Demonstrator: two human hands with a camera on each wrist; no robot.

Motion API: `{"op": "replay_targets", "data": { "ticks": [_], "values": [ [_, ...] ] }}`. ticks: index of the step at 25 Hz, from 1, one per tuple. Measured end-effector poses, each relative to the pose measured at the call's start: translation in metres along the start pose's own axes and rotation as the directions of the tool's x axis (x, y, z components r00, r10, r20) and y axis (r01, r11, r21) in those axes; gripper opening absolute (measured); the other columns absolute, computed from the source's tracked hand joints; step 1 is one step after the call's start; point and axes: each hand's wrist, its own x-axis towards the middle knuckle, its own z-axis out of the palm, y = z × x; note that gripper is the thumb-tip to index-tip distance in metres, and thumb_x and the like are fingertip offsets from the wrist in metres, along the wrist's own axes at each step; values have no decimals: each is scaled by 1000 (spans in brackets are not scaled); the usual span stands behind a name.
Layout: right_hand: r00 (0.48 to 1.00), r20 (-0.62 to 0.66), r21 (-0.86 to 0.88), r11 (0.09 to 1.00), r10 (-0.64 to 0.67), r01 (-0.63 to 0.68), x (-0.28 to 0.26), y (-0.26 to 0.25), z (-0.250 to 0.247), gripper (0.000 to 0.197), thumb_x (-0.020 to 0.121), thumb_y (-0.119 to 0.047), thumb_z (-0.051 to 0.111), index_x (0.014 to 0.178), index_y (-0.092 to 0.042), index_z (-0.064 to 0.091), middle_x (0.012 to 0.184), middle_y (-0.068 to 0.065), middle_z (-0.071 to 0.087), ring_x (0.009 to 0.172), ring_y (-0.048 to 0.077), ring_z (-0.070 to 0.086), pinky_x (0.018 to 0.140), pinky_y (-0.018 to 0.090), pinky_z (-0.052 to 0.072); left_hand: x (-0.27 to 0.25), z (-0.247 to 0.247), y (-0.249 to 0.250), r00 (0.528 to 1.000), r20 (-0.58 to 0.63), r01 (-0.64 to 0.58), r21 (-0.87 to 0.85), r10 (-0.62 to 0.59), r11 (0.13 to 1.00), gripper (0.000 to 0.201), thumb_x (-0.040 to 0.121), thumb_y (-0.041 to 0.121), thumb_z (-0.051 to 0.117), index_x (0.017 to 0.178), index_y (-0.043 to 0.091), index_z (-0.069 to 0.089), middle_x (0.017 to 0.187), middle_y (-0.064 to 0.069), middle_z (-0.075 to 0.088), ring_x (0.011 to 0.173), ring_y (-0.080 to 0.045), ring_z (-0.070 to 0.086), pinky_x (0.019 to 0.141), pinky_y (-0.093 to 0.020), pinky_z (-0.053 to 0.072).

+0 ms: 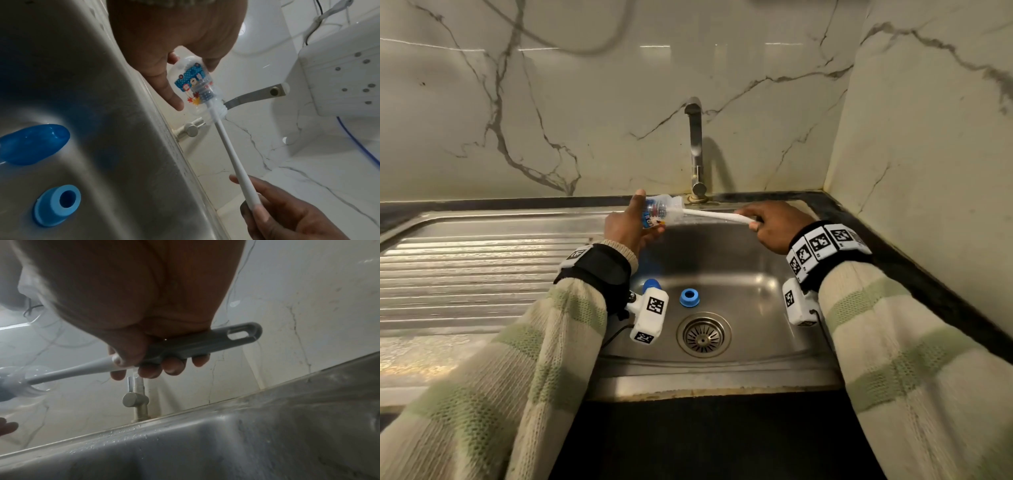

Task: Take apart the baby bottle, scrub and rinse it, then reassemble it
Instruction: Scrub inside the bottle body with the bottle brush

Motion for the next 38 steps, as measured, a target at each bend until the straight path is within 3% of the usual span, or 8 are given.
{"op": "replay_targets", "data": {
  "ticks": [3,8,11,17,21,27,33,38],
  "values": [
    [999,-39,-1,1000,26,-26,-3,5,-7,39,93,-25,52,129,-38,58,124,-2,65,109,24,60,91,31,46,-7,15,2,998,-30,-54,1,54,999,39,90,35,72,111,3,66,98,-15,70,76,-23,74,69,-31,63],
    [995,-96,-11,1000,-2,0,-20,18,-16,40,90,-22,54,126,-38,60,117,0,68,105,26,62,90,38,50,-12,24,-1,998,-41,-47,26,48,999,47,80,42,80,106,5,66,97,-13,72,79,-22,75,76,-36,63],
    [998,-51,-55,998,-29,26,-18,20,-8,41,91,-21,56,129,-38,58,116,1,68,103,27,62,88,36,50,-6,19,-5,997,-79,10,82,-4,997,53,80,54,76,108,11,62,92,-10,69,75,-20,72,76,-34,62],
    [1000,-20,19,1000,9,-9,-6,26,-16,41,91,-13,61,125,-35,64,110,-2,69,96,17,60,81,20,38,6,14,-14,1000,13,12,86,-13,996,49,88,47,70,116,8,58,96,-13,69,77,-25,73,72,-36,62],
    [993,-113,-146,989,-29,13,-9,16,-17,42,91,-15,55,130,-31,60,122,3,67,109,26,60,85,24,40,7,21,-12,999,-13,-47,129,49,991,50,82,51,75,104,8,62,96,-13,70,72,-23,71,62,-31,60],
    [999,-34,70,998,8,-6,-7,16,-17,41,92,-13,60,127,-34,63,119,-2,68,104,18,61,91,25,44,7,13,-2,998,-45,-43,185,53,982,46,83,61,68,89,16,59,89,-10,68,70,-21,68,74,-32,61],
    [989,-148,-149,988,8,-30,-16,1,-23,42,94,-18,53,134,-31,57,129,1,63,114,25,58,89,23,40,5,15,1,987,-3,-160,161,162,974,62,81,46,79,119,2,57,107,-18,68,68,-20,73,60,-28,60],
    [996,-91,76,997,-6,13,-2,11,-7,40,94,-16,55,127,-36,62,113,1,70,90,21,62,78,24,43,10,6,7,993,-11,-115,135,118,984,54,84,58,70,104,8,63,97,-15,70,67,-20,67,71,-32,61]
  ]
}}
